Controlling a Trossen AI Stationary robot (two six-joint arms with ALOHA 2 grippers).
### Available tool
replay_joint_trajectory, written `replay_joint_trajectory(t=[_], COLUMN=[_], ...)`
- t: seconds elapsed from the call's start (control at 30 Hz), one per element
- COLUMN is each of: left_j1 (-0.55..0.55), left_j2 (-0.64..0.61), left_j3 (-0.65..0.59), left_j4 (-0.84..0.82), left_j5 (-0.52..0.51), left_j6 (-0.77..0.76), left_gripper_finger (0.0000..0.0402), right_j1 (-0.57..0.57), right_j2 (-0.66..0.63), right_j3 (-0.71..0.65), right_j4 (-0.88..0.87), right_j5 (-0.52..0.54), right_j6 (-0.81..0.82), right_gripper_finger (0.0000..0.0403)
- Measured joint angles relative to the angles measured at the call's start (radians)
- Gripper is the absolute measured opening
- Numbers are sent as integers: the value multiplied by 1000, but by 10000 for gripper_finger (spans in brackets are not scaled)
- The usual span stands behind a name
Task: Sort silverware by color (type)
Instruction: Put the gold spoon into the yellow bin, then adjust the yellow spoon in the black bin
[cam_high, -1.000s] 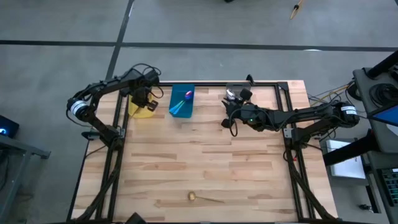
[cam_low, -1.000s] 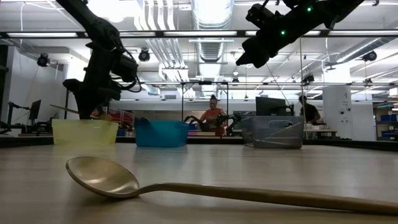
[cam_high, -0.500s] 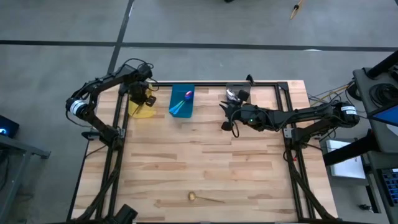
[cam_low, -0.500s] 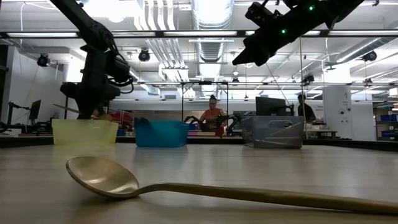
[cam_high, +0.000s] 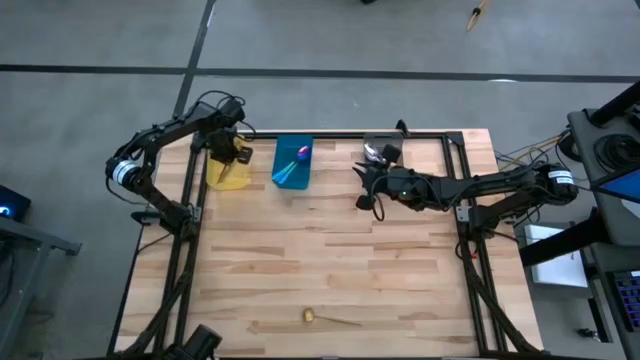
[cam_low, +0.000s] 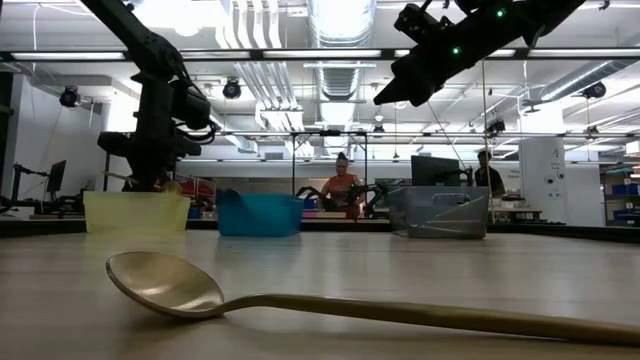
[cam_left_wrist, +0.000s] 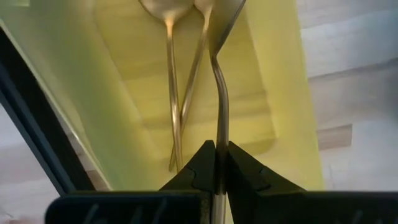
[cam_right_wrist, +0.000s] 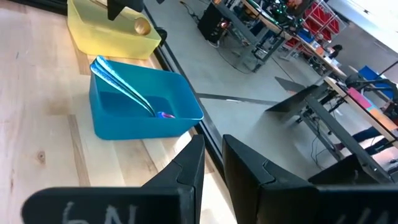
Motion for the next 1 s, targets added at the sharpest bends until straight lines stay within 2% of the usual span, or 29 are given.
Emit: replay_joint_trajectory(t=[0.5, 1.0], left_j1=[0, -13], left_j2=[0, -11], left_j3=[-1, -2], left_j4=[26, 32], left_j5=[-28, -31], left_j6=[-41, -13], left_gripper_finger=[28, 29], right_j1=[0, 0], right_j2=[0, 0], right_j3=[0, 0], right_j4=[-44, -50], right_j5=[0, 0], right_j6=[-1, -4], right_gripper_finger=[47, 47])
